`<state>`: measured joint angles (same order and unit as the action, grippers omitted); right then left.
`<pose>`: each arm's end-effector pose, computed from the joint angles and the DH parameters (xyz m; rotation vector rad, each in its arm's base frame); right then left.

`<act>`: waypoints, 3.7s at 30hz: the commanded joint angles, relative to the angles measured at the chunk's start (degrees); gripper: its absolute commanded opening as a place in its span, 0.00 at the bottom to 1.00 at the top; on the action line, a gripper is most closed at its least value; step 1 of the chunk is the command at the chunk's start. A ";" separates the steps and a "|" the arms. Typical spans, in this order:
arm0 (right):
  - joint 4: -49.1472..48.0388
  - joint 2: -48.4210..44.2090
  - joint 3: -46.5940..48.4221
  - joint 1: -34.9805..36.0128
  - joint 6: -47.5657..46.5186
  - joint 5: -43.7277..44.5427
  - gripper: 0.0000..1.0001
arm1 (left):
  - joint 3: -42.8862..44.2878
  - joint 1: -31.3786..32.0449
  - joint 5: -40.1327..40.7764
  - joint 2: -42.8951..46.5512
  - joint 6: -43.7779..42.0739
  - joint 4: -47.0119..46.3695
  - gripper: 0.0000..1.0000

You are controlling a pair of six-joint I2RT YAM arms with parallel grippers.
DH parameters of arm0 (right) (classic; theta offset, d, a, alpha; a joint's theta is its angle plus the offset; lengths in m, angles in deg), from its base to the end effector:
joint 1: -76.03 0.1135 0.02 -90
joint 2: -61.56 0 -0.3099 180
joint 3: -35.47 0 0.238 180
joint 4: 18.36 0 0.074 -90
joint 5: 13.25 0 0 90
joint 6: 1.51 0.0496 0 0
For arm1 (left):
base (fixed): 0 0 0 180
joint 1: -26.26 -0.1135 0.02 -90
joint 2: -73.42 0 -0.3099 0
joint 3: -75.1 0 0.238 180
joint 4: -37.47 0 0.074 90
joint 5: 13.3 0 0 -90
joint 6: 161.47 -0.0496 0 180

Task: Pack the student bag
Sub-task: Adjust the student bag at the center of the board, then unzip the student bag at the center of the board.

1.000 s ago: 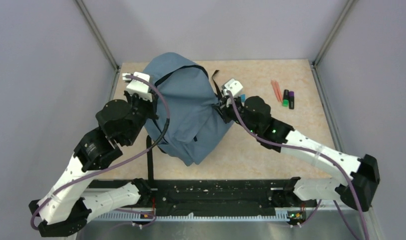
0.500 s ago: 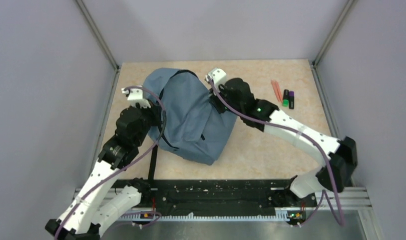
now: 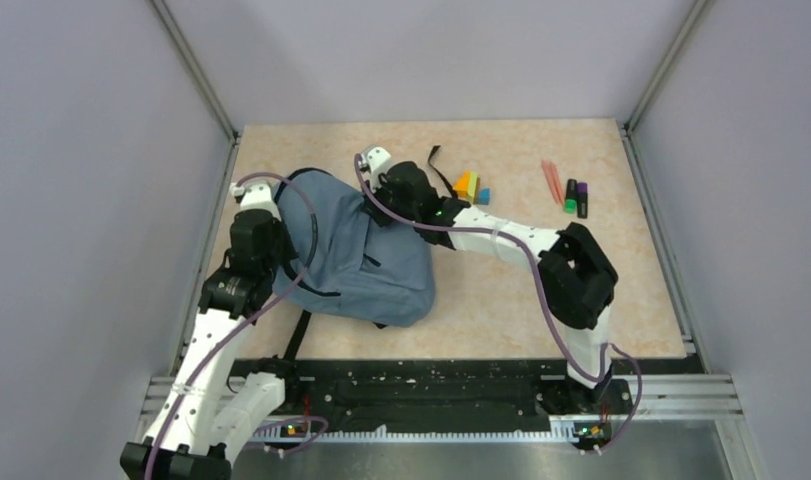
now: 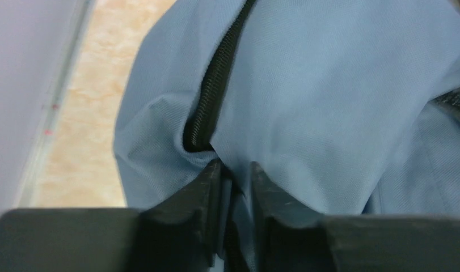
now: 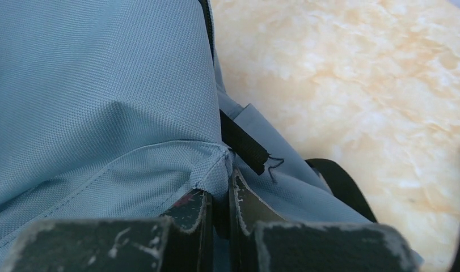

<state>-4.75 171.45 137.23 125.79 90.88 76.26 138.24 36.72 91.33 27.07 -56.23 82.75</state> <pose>0.3071 0.3635 0.3255 -0.8086 1.8290 0.6035 0.1411 -0.0133 0.3483 -0.2413 2.0363 -0.0147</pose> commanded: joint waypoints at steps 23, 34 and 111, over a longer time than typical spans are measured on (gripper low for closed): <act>-8.79 -19.79 -20.70 1.25 6.33 3.67 0.75 | -15.97 0.53 -17.73 9.00 12.43 -10.20 0.85; -13.07 -21.32 -26.91 2.60 9.37 -0.10 0.75 | -17.44 0.53 -12.53 13.95 13.02 -9.68 0.67; -15.56 0.07 -2.06 13.33 -27.84 11.24 0.00 | -23.90 0.53 -12.27 18.79 15.03 -8.96 0.00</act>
<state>-16.62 172.32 132.00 139.69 65.46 83.91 113.67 37.27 77.17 44.18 -41.34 73.00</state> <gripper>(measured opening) 0.003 0.029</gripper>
